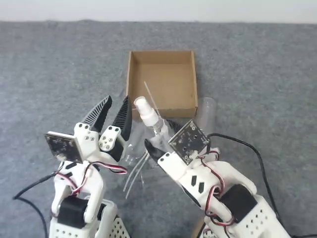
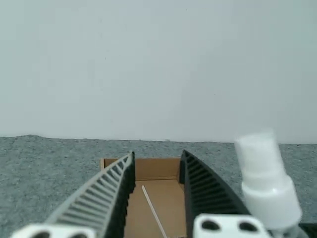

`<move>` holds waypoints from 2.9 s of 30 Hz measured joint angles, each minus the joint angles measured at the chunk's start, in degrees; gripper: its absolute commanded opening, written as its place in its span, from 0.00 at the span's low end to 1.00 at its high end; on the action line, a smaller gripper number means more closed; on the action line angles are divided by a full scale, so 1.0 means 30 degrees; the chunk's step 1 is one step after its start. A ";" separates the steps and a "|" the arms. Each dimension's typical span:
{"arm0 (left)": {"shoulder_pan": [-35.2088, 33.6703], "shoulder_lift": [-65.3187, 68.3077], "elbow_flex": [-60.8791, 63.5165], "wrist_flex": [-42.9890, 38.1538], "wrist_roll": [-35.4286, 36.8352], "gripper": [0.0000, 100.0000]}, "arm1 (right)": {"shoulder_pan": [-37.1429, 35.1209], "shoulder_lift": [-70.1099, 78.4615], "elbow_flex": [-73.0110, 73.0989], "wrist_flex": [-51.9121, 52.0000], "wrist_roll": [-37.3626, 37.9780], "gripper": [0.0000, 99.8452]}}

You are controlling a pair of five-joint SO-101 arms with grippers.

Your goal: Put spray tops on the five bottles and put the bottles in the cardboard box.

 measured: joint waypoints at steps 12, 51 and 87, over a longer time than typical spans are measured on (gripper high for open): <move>0.1377 0.0000 0.0000 0.0410 -0.0352 0.14 | -0.0440 0.0000 0.0000 0.0645 0.0000 0.01; 0.5245 -0.0029 0.0000 0.1875 -0.3370 0.14 | 0.0527 -0.0029 0.0293 0.0733 0.0674 0.01; -0.1465 -0.0029 -0.1143 0.5187 -0.4864 0.14 | 0.2344 0.0000 0.0703 0.1114 0.0733 0.01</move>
